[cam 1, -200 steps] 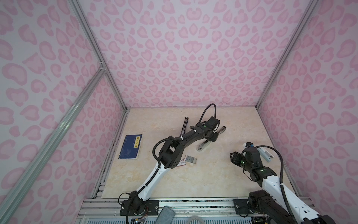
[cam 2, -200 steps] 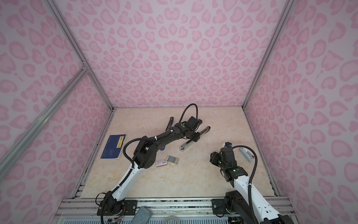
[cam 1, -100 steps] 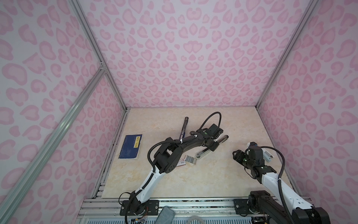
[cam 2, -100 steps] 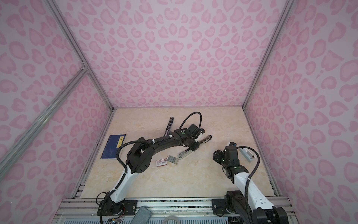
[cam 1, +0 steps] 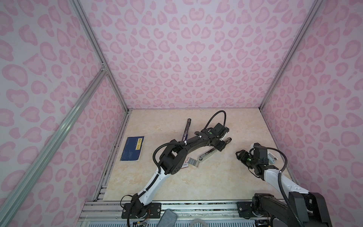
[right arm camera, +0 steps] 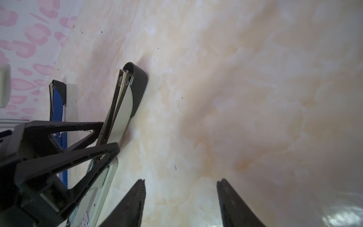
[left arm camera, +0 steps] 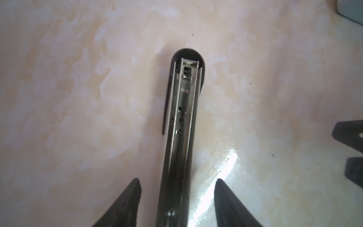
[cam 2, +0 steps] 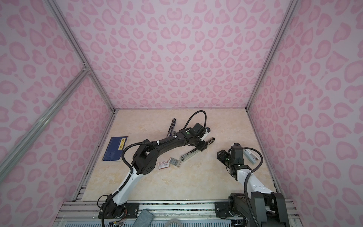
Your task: Load the staples into the stapler
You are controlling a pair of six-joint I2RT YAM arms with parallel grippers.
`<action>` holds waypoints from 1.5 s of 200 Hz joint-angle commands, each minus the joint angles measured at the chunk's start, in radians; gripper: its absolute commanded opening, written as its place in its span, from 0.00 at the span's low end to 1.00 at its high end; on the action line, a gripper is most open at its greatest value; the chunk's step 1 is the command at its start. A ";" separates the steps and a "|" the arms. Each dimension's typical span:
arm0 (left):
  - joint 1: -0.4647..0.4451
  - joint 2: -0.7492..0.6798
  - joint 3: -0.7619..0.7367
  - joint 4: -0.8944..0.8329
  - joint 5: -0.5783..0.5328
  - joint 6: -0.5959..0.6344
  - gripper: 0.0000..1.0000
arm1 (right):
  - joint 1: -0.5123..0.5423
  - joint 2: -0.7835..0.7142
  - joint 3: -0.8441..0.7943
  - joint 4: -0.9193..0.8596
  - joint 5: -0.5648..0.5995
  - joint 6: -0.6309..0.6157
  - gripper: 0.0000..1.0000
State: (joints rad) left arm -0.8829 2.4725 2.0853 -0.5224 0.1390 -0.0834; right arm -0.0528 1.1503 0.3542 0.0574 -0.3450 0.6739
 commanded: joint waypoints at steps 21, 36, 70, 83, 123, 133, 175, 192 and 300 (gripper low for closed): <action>-0.001 -0.003 -0.020 0.002 0.010 -0.022 0.46 | -0.024 0.097 0.041 0.081 -0.087 0.007 0.61; -0.002 -0.024 -0.053 0.022 0.009 -0.021 0.38 | -0.041 0.148 0.045 0.143 -0.120 0.028 0.62; -0.005 -0.068 -0.097 0.050 -0.001 -0.018 0.22 | -0.071 0.272 0.042 0.358 -0.209 0.092 0.62; -0.009 -0.092 -0.124 0.077 0.001 -0.018 0.18 | -0.072 0.318 0.047 0.435 -0.231 0.110 0.63; -0.020 -0.144 -0.190 0.140 0.014 -0.018 0.13 | -0.090 0.463 0.048 0.693 -0.308 0.204 0.64; -0.024 -0.155 -0.206 0.155 0.018 -0.021 0.13 | -0.093 0.498 0.046 0.768 -0.329 0.234 0.65; -0.036 -0.158 -0.220 0.163 0.034 -0.024 0.13 | -0.097 0.648 0.024 1.133 -0.388 0.398 0.65; -0.040 -0.155 -0.220 0.163 0.042 -0.025 0.13 | -0.097 0.726 0.030 1.252 -0.405 0.456 0.65; -0.058 -0.106 -0.182 0.128 0.070 -0.016 0.16 | -0.087 0.898 0.050 1.451 -0.466 0.549 0.50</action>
State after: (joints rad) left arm -0.9401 2.3550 1.8843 -0.4122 0.1802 -0.1055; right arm -0.1394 2.0499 0.4091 1.4528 -0.7929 1.2163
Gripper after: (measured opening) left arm 0.276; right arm 0.473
